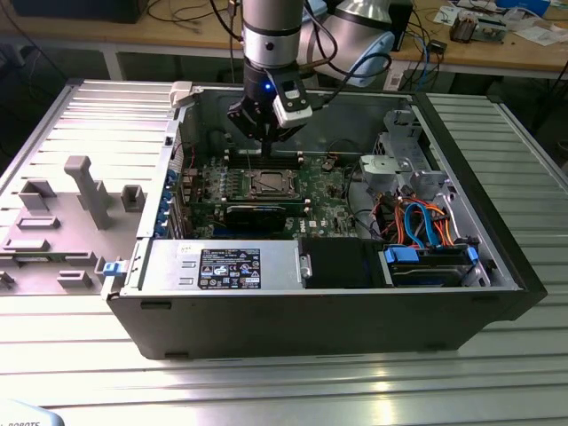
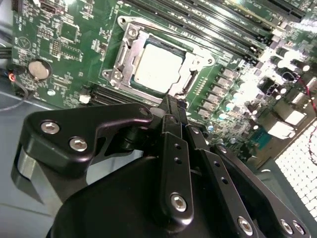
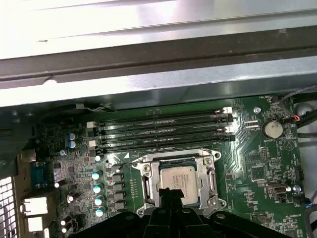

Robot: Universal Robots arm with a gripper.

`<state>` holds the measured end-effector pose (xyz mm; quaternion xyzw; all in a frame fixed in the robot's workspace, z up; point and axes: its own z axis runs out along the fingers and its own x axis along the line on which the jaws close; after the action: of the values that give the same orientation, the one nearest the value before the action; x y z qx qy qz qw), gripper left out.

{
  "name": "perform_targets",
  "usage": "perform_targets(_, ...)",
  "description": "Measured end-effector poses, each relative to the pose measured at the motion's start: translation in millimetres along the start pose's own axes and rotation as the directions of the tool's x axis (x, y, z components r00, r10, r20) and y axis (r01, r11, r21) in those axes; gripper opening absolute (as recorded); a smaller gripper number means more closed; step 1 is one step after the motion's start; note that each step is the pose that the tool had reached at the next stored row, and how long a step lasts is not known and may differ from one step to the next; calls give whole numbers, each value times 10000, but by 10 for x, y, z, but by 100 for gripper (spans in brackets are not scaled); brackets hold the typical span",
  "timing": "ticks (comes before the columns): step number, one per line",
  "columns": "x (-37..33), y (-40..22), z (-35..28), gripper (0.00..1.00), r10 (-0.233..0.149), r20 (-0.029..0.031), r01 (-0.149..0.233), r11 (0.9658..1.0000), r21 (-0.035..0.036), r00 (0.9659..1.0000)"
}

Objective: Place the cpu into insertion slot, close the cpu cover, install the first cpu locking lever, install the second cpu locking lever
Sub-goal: 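Install the first cpu locking lever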

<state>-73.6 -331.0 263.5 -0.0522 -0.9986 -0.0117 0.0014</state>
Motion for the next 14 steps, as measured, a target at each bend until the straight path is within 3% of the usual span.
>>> perform_targets(5,62,-6,0,11,-342,-8,342,9994,2,9994)
perform_targets(8,63,-7,-1,11,-942,-23,942,9956,5,9956)
perform_targets(11,99,-10,1,11,-1225,-27,1225,9925,1,9925)
perform_targets(12,134,-14,1,11,-1228,-14,1228,9924,2,9924)
perform_targets(14,195,-20,3,11,-1229,135,1229,9924,4,9923)
